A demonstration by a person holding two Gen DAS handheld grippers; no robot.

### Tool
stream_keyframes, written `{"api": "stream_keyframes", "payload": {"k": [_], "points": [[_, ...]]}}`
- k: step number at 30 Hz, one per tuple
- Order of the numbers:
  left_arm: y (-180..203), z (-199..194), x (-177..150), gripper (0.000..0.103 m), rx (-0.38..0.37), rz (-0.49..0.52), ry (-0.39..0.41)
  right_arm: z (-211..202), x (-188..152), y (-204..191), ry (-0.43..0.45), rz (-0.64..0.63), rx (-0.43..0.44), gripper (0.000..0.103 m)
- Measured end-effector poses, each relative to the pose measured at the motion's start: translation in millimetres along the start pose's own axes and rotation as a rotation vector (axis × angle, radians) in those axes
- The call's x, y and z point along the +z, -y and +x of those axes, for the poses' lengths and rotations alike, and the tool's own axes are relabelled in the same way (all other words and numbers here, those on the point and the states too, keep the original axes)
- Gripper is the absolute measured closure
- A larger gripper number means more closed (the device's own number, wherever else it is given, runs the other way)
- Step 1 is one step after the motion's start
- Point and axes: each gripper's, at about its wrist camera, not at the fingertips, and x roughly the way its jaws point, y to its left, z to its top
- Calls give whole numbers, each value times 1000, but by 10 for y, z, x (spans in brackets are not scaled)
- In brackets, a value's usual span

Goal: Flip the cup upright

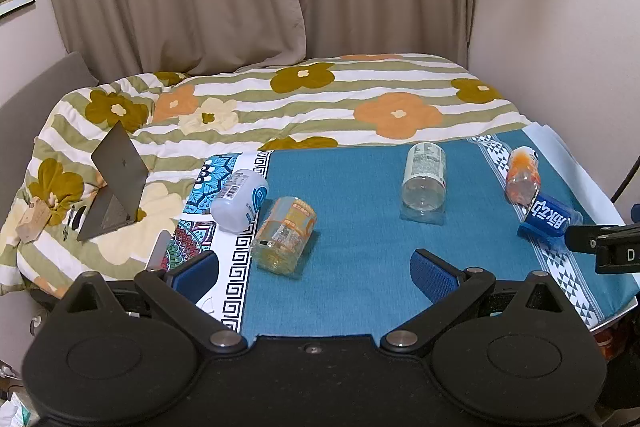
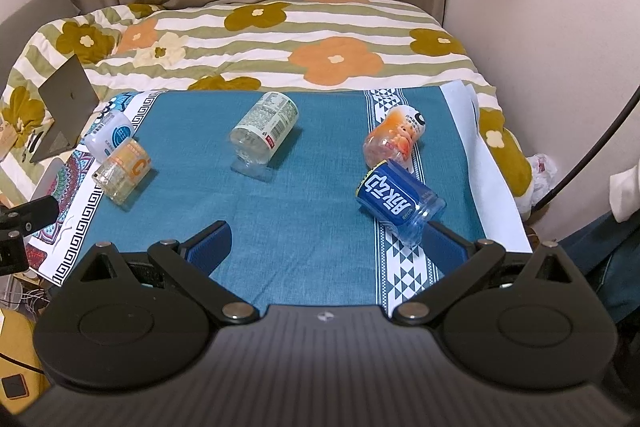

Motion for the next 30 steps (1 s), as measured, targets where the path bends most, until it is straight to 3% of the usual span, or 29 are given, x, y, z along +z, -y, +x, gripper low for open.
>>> {"api": "stream_keyframes", "payload": {"k": [20,30], "points": [[25,-82,-29,0,18,-23,4,-4,23,17,10,-19,14,0],[-27,-95,271,0,105,-66,-2,-1,238,86,15,-93,98,0]]}}
